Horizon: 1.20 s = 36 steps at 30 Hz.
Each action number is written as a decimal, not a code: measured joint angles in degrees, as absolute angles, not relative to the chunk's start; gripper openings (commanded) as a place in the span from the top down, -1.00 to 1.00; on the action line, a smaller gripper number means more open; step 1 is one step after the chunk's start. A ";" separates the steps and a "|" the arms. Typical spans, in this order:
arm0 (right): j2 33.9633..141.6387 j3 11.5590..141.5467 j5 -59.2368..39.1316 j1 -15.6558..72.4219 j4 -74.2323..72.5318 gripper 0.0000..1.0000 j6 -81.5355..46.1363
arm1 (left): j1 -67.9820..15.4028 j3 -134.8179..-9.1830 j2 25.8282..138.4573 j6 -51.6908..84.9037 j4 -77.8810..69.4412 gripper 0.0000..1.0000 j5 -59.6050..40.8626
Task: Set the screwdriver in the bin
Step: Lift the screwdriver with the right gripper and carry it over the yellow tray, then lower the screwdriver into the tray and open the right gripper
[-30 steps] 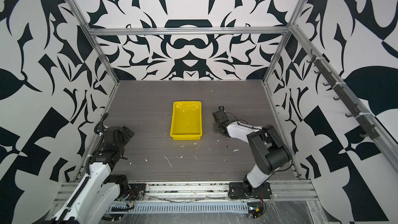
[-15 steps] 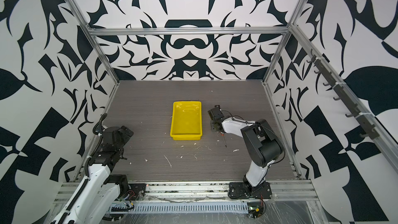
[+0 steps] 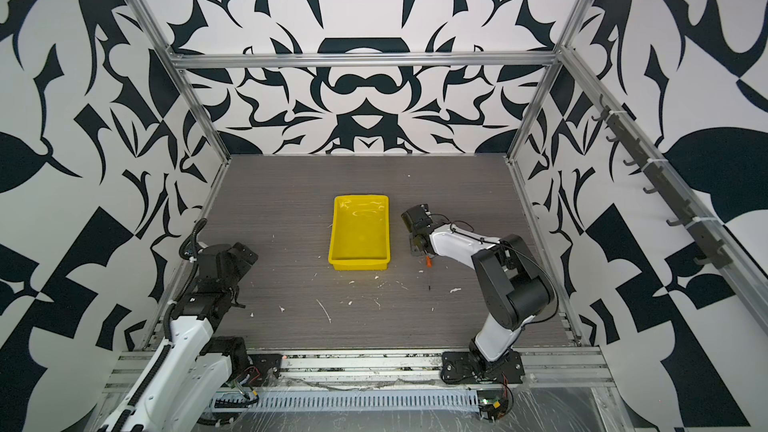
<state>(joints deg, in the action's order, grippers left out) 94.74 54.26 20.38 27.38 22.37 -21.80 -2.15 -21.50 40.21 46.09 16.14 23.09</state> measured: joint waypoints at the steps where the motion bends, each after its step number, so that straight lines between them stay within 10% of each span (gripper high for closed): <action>1: 94.19 55.51 20.69 27.38 23.66 0.77 -21.98 | -2.15 -21.50 40.21 46.09 16.14 -0.99 23.09; 15: 93.91 79.59 22.17 30.74 32.10 0.78 -24.43 | -2.15 -21.50 40.66 46.09 16.14 -0.99 23.00; 36: 126.56 105.62 10.76 40.38 33.87 0.78 -36.82 | -2.15 -21.50 40.77 46.09 16.12 -1.00 22.72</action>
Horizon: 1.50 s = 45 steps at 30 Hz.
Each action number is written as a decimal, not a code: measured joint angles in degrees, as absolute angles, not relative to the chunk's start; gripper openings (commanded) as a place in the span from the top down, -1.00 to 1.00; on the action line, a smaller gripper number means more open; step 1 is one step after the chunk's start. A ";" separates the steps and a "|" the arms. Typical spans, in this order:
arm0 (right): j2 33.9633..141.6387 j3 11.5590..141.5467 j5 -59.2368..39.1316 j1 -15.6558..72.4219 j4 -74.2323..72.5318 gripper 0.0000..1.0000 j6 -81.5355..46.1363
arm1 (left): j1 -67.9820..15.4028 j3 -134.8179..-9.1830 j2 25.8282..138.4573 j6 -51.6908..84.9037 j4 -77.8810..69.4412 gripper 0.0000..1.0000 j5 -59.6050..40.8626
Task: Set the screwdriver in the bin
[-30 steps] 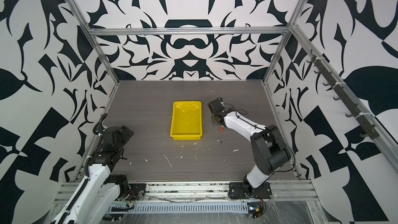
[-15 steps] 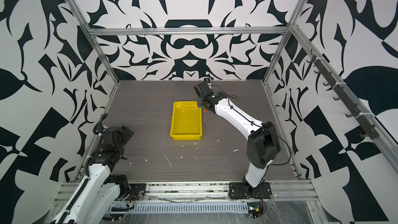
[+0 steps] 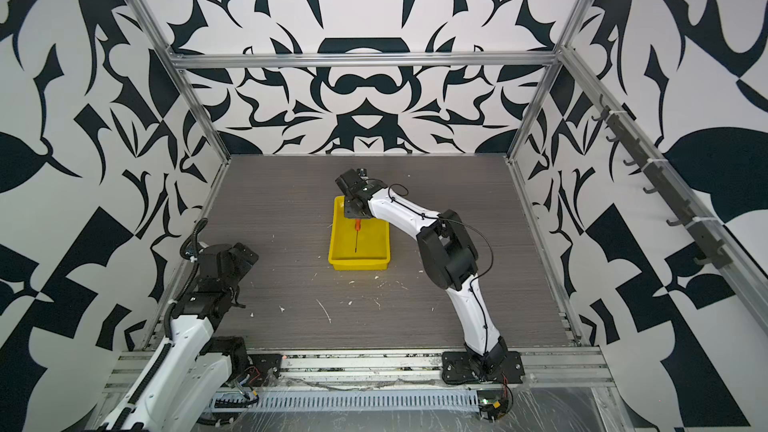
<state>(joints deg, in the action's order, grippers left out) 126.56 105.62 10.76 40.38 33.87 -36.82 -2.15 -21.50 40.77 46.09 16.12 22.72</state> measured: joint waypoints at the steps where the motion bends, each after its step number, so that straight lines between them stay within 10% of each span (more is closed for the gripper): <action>1: 127.57 106.19 10.15 40.38 34.13 0.79 -37.23 | -2.15 -21.50 40.84 46.06 16.12 -0.99 22.72; 28: 121.99 105.56 6.83 40.36 35.99 0.19 -39.88 | -2.15 -21.52 43.59 46.06 16.10 -0.99 22.15; 38: 94.54 89.67 19.03 38.98 34.70 0.18 -26.79 | -2.15 -21.63 44.58 46.06 16.08 -0.99 21.78; 45: 69.06 55.86 31.48 33.15 12.80 -0.06 -10.48 | -2.15 -22.55 46.68 46.04 16.01 -0.99 21.17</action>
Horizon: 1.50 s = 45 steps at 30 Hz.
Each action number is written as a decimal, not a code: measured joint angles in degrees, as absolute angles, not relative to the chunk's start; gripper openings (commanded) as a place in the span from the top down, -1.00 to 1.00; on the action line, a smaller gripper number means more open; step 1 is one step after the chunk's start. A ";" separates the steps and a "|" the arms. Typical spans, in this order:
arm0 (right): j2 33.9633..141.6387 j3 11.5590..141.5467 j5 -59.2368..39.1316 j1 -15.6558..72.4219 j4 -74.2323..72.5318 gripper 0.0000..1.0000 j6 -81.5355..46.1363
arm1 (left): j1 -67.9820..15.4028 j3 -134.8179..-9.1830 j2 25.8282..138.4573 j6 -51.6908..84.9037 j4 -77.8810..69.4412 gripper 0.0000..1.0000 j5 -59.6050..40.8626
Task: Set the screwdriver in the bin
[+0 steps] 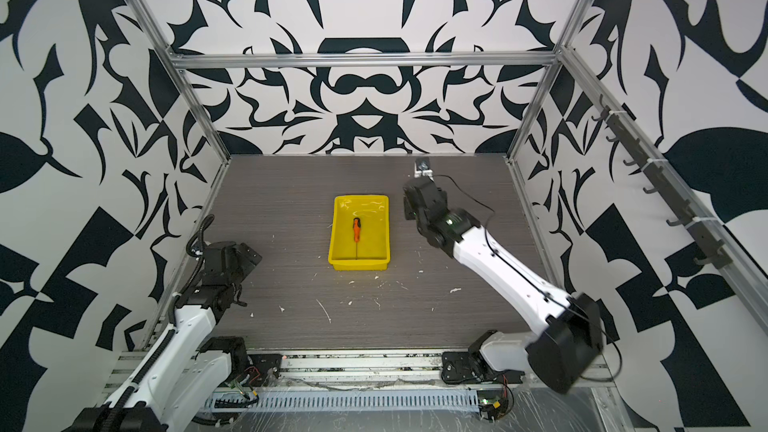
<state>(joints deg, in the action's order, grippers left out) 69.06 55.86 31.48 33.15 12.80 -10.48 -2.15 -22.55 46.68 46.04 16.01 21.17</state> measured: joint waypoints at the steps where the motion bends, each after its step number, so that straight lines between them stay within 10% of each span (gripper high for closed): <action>1: 66.32 49.93 32.36 32.56 7.11 -0.05 -7.84 | -2.15 -22.65 46.87 46.02 16.01 -0.99 21.08; 7: 62.26 20.64 31.11 27.90 -19.27 -0.01 3.62 | -2.15 -23.27 46.89 45.98 15.99 -1.00 20.67; 40: 87.50 25.04 24.86 9.67 -39.97 -0.17 -0.38 | -2.15 -23.51 49.08 45.60 15.22 -0.99 19.92; 45: 90.50 16.03 25.30 9.67 -54.04 -1.00 -0.01 | -2.15 -23.51 48.62 46.48 15.22 -0.99 20.91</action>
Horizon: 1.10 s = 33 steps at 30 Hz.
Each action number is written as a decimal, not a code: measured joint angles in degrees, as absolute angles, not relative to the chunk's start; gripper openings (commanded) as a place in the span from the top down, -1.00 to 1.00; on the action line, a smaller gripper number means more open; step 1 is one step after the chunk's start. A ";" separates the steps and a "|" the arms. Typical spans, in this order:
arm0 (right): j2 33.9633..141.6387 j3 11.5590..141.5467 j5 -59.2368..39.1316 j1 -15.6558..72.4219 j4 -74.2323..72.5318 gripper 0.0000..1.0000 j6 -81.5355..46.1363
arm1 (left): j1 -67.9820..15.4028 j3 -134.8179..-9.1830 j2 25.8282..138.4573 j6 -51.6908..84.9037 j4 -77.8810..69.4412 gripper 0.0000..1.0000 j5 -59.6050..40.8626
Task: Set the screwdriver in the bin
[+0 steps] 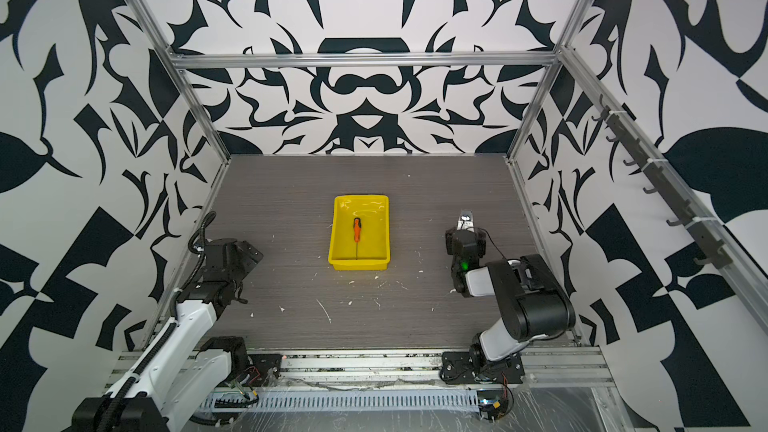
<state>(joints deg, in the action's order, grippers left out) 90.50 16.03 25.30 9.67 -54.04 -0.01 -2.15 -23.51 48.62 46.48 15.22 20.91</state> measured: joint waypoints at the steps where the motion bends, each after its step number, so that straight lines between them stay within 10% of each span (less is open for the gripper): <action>1: 90.87 14.59 25.30 9.85 -55.22 -1.00 0.32 | -2.15 -23.49 48.38 46.78 15.03 -0.99 21.30; 33: 90.70 17.50 20.08 9.96 -56.40 -1.00 1.72 | -2.15 -22.68 63.07 18.79 -21.28 -1.00 26.02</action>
<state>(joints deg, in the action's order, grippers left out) 90.70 17.50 20.08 9.96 -56.40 1.72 -2.15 -22.68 63.07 18.79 -21.28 26.02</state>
